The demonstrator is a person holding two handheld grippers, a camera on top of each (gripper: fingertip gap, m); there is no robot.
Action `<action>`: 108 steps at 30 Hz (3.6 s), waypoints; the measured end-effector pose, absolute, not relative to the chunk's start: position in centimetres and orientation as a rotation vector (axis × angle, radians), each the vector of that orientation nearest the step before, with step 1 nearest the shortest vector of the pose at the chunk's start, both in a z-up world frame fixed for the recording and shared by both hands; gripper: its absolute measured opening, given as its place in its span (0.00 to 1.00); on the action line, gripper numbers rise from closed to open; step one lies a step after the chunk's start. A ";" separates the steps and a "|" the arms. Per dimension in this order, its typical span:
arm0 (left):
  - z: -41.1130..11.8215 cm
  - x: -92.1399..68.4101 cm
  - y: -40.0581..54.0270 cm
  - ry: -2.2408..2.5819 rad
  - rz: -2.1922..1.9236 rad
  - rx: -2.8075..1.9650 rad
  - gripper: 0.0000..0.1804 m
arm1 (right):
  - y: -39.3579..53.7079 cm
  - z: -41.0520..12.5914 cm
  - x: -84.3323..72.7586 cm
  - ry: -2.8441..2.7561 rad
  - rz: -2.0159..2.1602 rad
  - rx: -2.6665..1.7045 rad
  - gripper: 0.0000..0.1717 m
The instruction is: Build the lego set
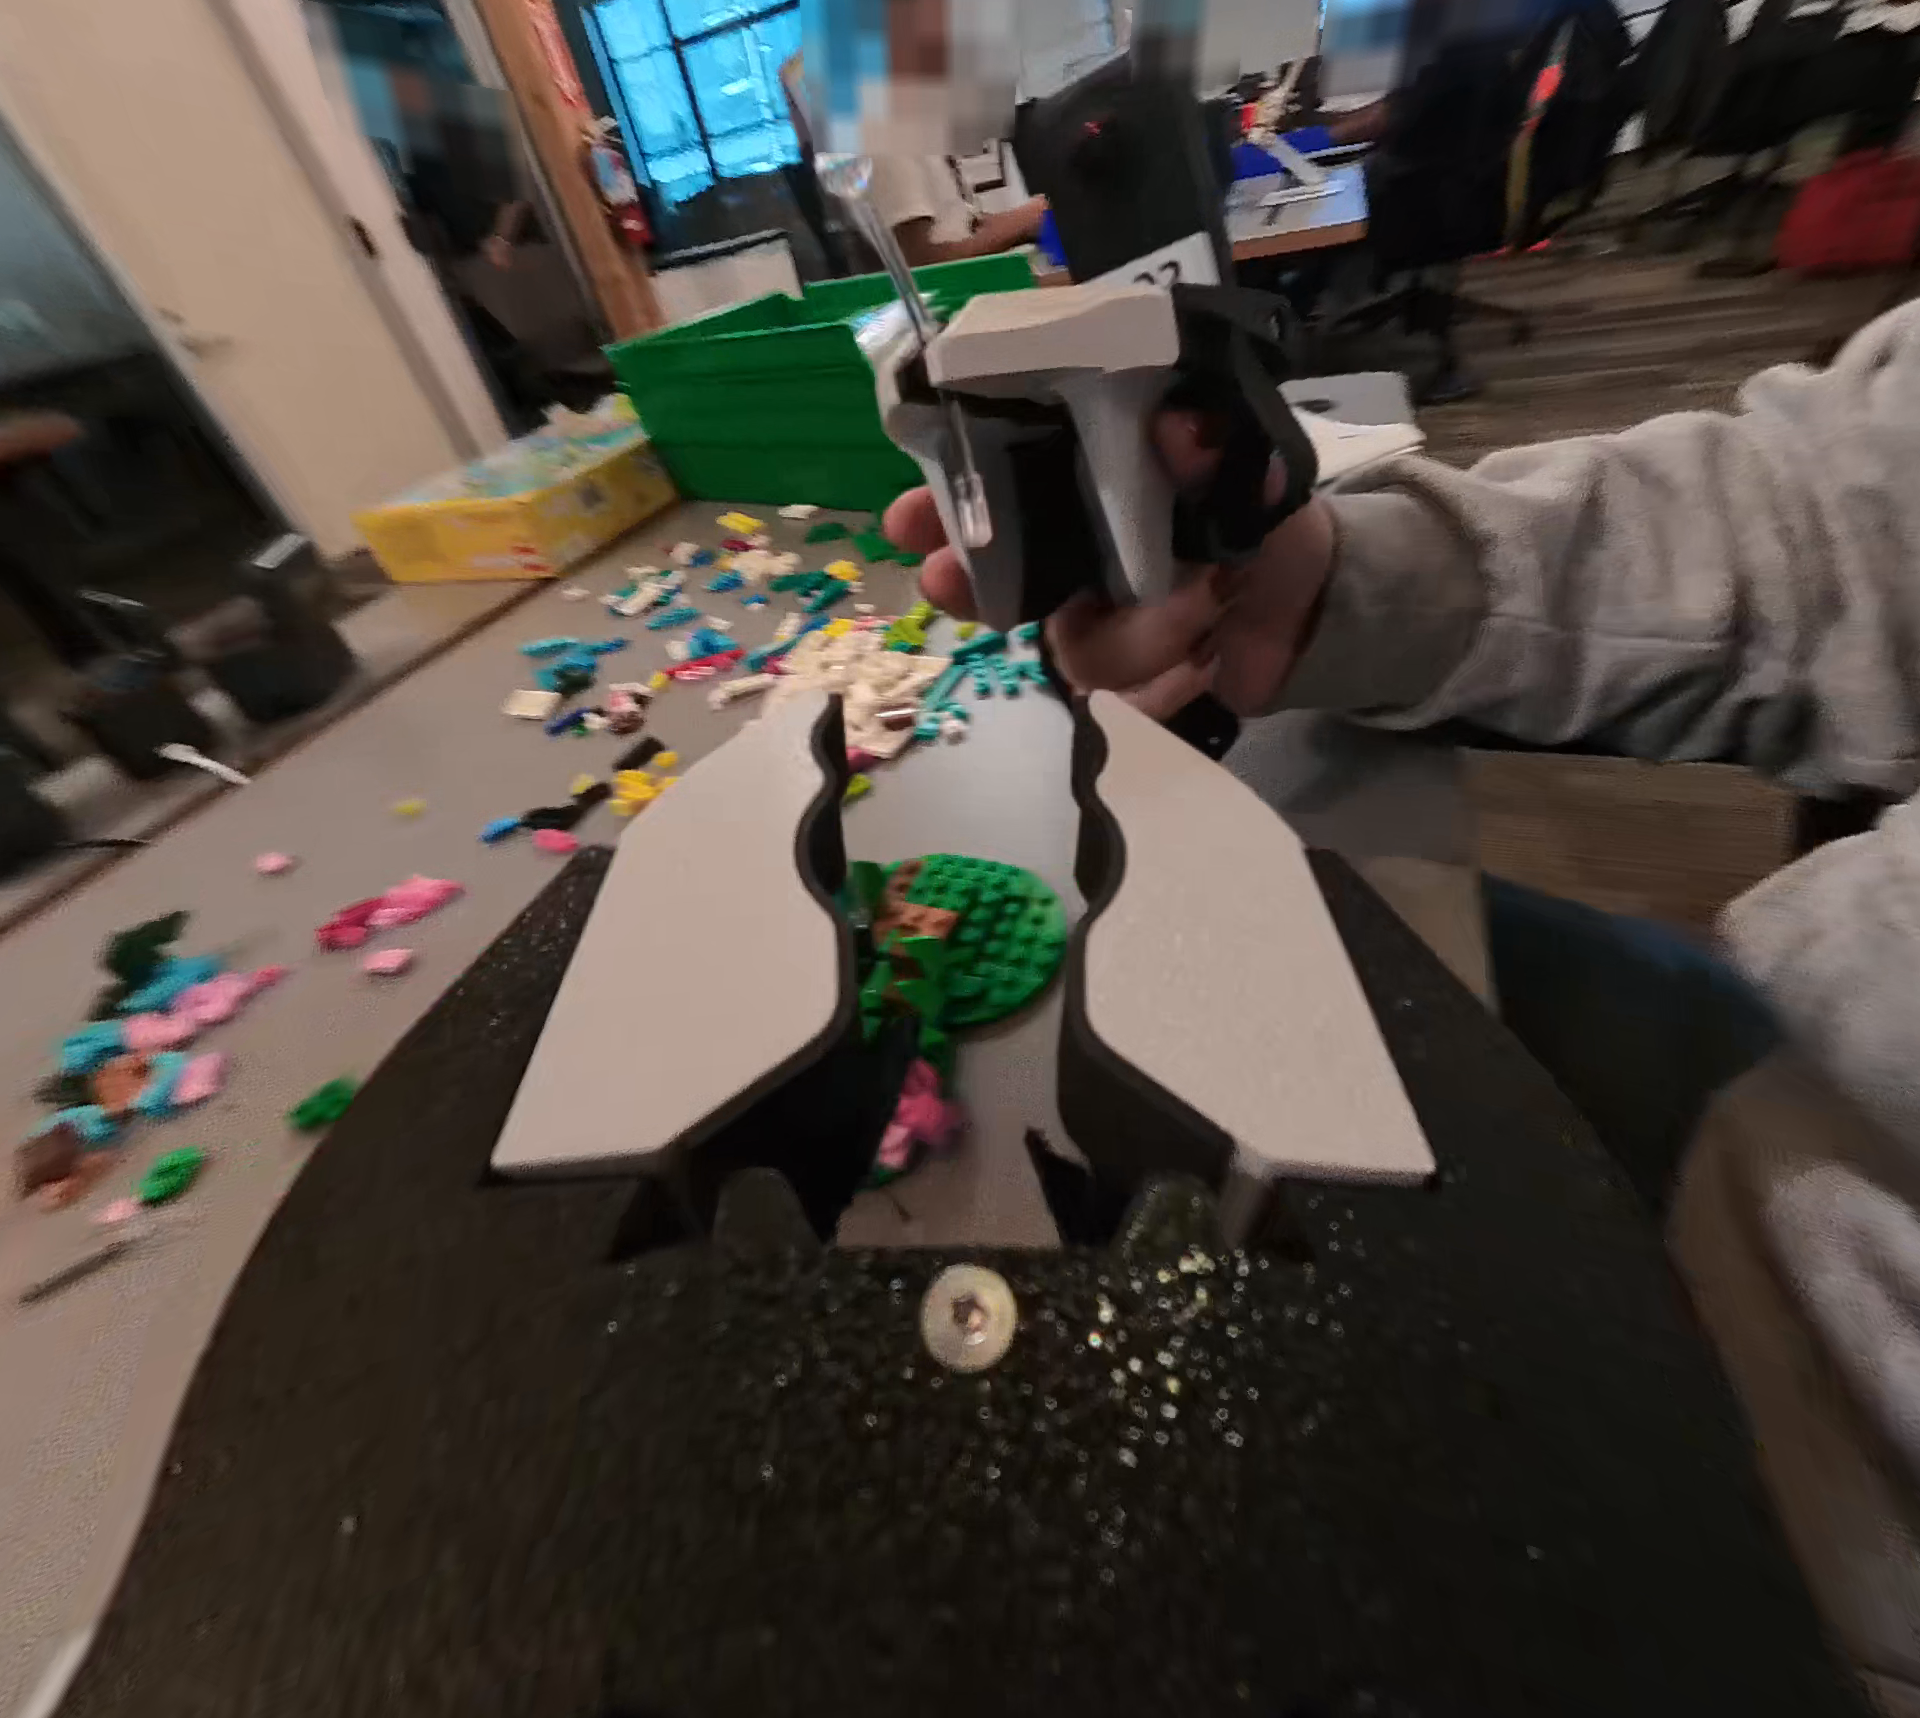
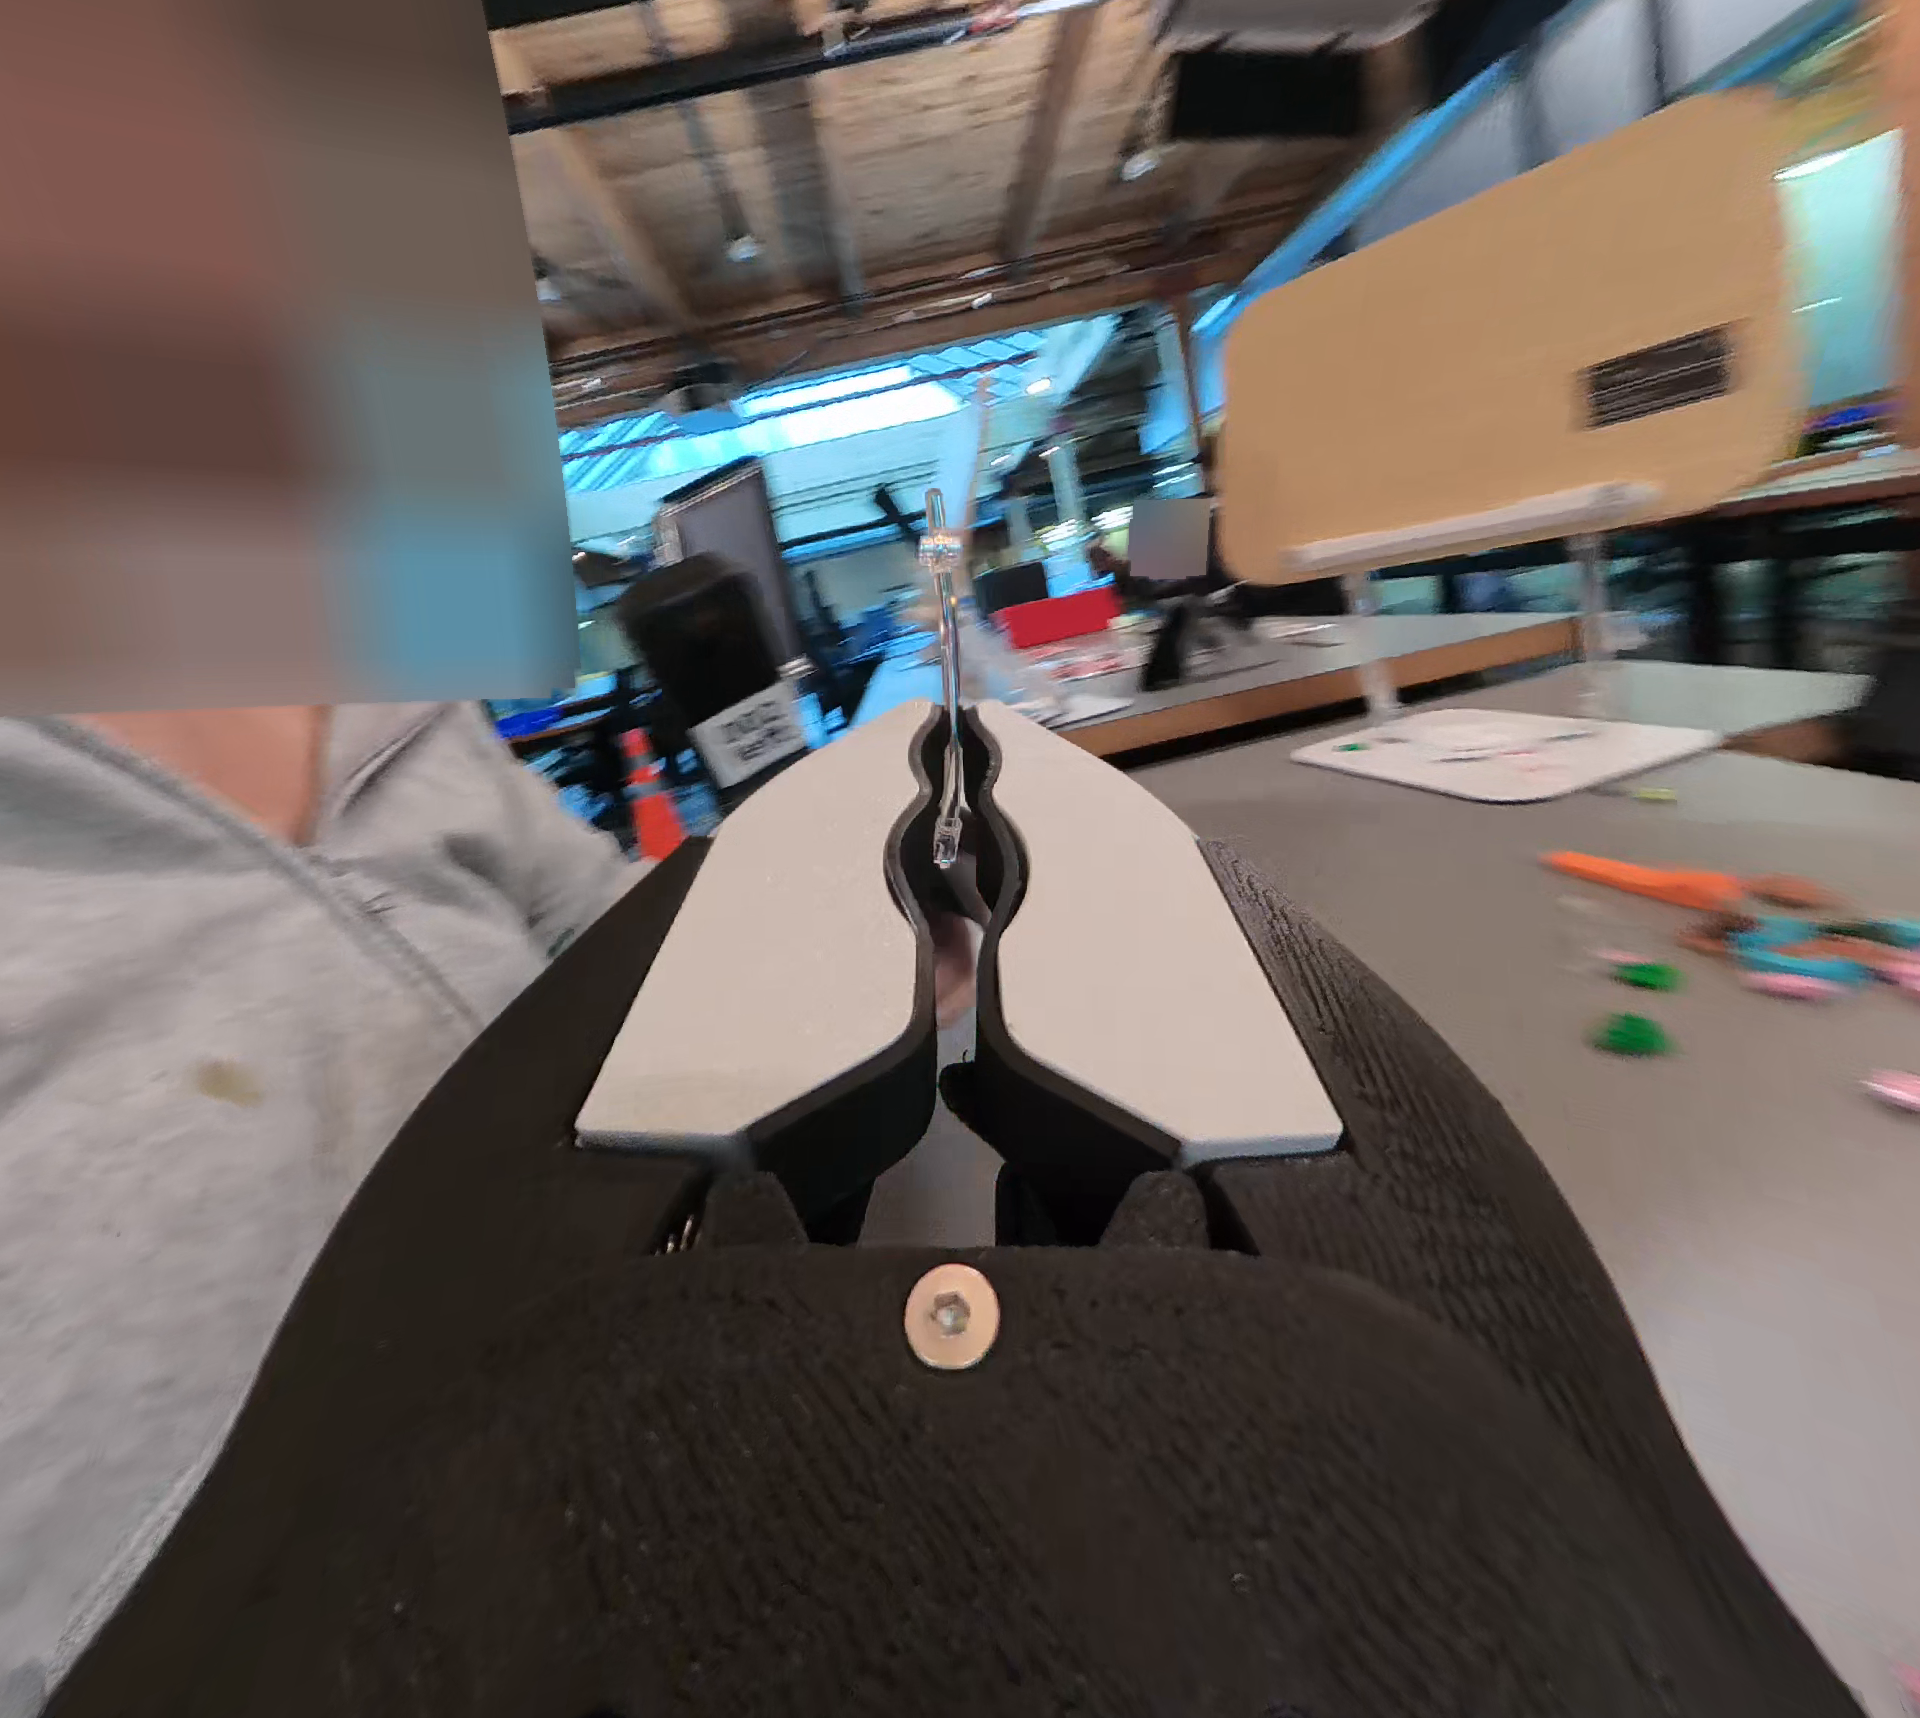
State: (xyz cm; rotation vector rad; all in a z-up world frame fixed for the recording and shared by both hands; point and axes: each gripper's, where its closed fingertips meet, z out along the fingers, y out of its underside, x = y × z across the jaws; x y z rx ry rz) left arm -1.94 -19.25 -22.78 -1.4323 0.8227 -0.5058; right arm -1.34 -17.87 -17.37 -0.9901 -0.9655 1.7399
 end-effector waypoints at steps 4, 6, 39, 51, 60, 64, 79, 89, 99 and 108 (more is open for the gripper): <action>-22.3 -1.2 -20.4 0.800 -0.638 -1.402 0.17 | -20.8 -17.6 -2.5 -1.080 1.754 -0.959 0.00; -21.6 -0.9 -21.1 0.816 -0.687 -1.358 0.13 | -21.5 -17.7 -2.8 -1.115 1.738 -0.952 0.00; -25.8 -2.6 -19.5 0.984 -0.416 -1.483 0.08 | -18.4 -22.0 -2.6 -1.372 1.323 -1.164 0.01; -31.0 -2.8 -18.5 1.226 -0.046 -1.499 0.00 | -16.1 -26.9 -3.1 -1.511 1.083 -1.307 0.00; -31.8 -2.8 -18.2 1.245 -0.008 -1.535 0.00 | -15.8 -28.4 -3.8 -1.588 0.987 -1.316 0.00; -32.3 -3.0 -18.0 1.260 0.002 -1.564 0.00 | -15.8 -28.5 -3.9 -1.606 0.987 -1.318 0.00; -33.0 -3.3 -17.5 1.276 0.022 -1.612 0.00 | -16.2 -28.3 -4.1 -1.686 1.008 -1.329 0.00; -33.1 -3.2 -17.4 1.280 0.024 -1.609 0.00 | -16.2 -28.5 -4.0 -1.688 1.012 -1.339 0.00; -33.1 -3.1 -17.3 1.282 0.025 -1.606 0.00 | -16.0 -28.7 -4.1 -1.693 0.983 -1.336 0.00; -33.1 -3.1 -17.2 1.283 0.027 -1.605 0.00 | -16.0 -28.6 -4.1 -1.693 0.988 -1.333 0.00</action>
